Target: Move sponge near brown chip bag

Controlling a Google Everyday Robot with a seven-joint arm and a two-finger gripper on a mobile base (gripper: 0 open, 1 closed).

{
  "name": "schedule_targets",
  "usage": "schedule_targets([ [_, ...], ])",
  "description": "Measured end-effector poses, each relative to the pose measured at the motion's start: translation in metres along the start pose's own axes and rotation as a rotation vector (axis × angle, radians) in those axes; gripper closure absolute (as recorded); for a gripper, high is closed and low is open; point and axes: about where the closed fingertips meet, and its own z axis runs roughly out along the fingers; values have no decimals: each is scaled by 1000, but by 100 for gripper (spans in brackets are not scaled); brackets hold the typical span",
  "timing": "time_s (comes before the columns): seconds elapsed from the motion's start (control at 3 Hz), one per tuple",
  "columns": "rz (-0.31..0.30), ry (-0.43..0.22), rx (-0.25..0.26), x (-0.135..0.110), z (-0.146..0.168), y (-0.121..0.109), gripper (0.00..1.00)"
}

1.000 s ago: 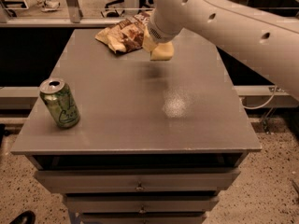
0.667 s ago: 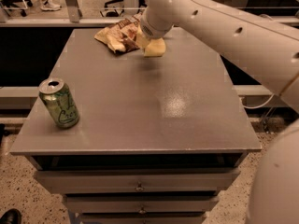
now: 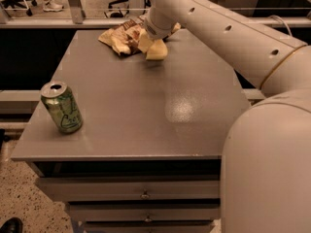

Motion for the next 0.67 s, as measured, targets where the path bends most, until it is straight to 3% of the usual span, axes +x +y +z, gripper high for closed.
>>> schedule_targets([
  [0.33,-2,21,7,13,3,-10,4],
  [0.67,-2,28,10,17,4,-14,0],
])
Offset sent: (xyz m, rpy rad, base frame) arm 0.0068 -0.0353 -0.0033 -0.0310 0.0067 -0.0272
